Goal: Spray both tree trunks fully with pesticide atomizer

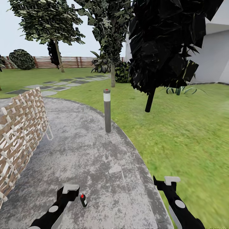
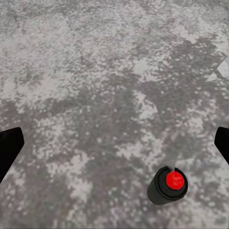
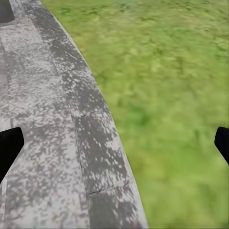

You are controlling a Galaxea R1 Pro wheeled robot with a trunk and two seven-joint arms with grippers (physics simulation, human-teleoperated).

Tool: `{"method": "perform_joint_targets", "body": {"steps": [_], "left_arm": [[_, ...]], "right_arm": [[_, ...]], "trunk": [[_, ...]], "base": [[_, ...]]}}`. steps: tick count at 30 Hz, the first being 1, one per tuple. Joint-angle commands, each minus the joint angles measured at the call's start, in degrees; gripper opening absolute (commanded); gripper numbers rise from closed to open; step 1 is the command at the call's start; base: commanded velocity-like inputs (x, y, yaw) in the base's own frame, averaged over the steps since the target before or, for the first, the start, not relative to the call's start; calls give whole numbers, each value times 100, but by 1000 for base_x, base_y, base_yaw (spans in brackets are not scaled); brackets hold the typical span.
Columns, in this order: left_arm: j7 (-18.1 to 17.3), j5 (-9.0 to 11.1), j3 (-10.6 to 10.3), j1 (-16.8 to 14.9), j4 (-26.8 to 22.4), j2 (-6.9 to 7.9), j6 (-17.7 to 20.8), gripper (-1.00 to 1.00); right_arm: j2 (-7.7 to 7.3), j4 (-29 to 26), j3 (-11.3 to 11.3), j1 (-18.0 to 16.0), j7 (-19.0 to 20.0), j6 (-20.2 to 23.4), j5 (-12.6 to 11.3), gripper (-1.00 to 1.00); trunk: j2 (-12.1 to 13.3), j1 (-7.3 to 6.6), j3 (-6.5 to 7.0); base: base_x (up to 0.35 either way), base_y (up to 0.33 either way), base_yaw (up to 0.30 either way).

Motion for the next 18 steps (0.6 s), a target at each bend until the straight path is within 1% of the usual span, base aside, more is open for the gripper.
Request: {"method": "perform_joint_targets", "body": {"steps": [1, 3, 5, 11, 18], "left_arm": [[3, 0, 2, 1, 0, 0, -1, 100], [18, 3, 18, 0, -2, -2, -5, 100], [37, 0, 13, 3, -11, -6, -4, 100], [58, -1, 9, 3, -32, -9, 2, 100], [58, 1, 9, 3, -37, -9, 0, 100]], "right_arm": [[0, 0, 1, 0, 0, -1, 0, 100], [1, -2, -2, 0, 0, 0, 0, 100], [1, -2, -2, 0, 0, -1, 0, 100], [0, -2, 4, 0, 0, 1, 0, 100], [1, -1, 4, 0, 0, 1, 0, 100]], "trunk": [[0, 0, -9], [0, 0, -28], [0, 0, -44], [0, 0, -87], [0, 0, -137]], "base": [[0, 0, 0], [0, -22, 57], [0, -142, 117], [28, -262, 179], [104, -272, 184]]}}
